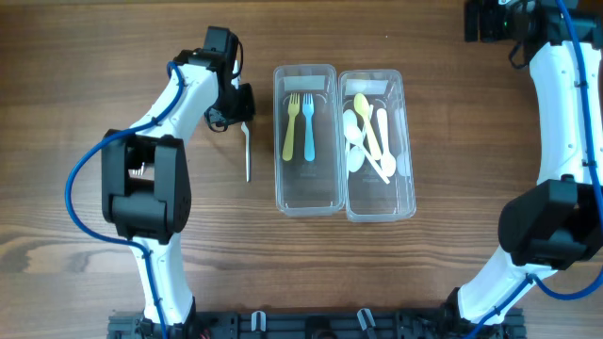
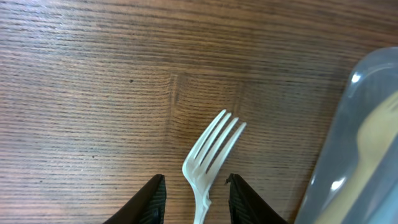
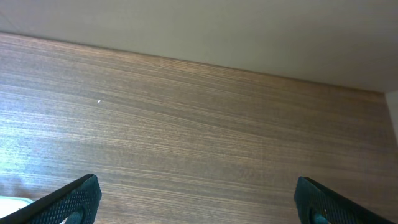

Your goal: Pack container

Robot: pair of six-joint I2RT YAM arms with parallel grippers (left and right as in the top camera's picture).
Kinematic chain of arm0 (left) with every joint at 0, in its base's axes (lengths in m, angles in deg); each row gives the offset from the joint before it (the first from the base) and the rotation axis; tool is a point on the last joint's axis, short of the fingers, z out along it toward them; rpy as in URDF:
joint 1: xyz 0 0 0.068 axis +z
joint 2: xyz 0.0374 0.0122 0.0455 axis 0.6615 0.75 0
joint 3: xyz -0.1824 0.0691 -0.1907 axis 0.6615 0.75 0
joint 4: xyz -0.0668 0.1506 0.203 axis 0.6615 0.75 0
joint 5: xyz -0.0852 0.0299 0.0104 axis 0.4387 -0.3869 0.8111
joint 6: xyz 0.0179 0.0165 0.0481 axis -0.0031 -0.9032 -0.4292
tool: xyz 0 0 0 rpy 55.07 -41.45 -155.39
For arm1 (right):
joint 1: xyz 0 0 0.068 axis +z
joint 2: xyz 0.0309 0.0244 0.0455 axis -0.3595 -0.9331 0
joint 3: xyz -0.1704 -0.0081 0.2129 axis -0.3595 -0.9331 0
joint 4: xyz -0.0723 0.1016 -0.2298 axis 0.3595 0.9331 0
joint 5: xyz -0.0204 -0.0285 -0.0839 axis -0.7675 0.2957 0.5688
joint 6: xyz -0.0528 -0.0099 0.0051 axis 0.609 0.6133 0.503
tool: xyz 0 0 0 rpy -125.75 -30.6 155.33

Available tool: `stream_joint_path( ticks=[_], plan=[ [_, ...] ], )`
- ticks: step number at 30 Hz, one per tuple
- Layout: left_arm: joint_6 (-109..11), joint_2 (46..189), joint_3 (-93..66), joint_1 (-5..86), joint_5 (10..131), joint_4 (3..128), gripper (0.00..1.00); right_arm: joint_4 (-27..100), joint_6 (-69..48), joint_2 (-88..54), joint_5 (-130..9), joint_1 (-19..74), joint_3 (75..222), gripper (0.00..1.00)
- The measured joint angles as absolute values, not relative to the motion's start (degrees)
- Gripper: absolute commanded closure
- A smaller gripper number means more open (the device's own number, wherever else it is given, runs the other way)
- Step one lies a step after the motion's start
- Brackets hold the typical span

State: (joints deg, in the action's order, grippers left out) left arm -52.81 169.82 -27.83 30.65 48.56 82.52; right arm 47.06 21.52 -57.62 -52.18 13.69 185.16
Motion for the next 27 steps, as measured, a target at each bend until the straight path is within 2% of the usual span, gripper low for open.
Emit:
stream_joint_path(
  ticks=[8,11,14,16,27],
  plan=[
    [-52.8,172.4,-27.7,30.6,48.6,82.5,0.67,47.1,21.5,-57.6,-52.2,13.7,185.2,0.0],
    [-52.8,172.7,-27.7,30.6,48.6,82.3,0.7,47.1,21.5,-57.6,-52.2,13.7,185.2,0.0],
    [-52.8,172.9,-27.7,30.6,48.5,82.1,0.89,47.1,21.5,-57.6,-52.2,13.7,185.2,0.0],
    [-53.2,173.1,-27.7,30.6,48.3,81.9,0.96,47.1,21.5,-57.6,-52.2,13.7,185.2,0.0],
    [-53.4,173.1,-27.8,30.8,48.2,81.1,0.96,47.1,21.5,-57.6,-52.2,13.7,185.2,0.0]
  ],
)
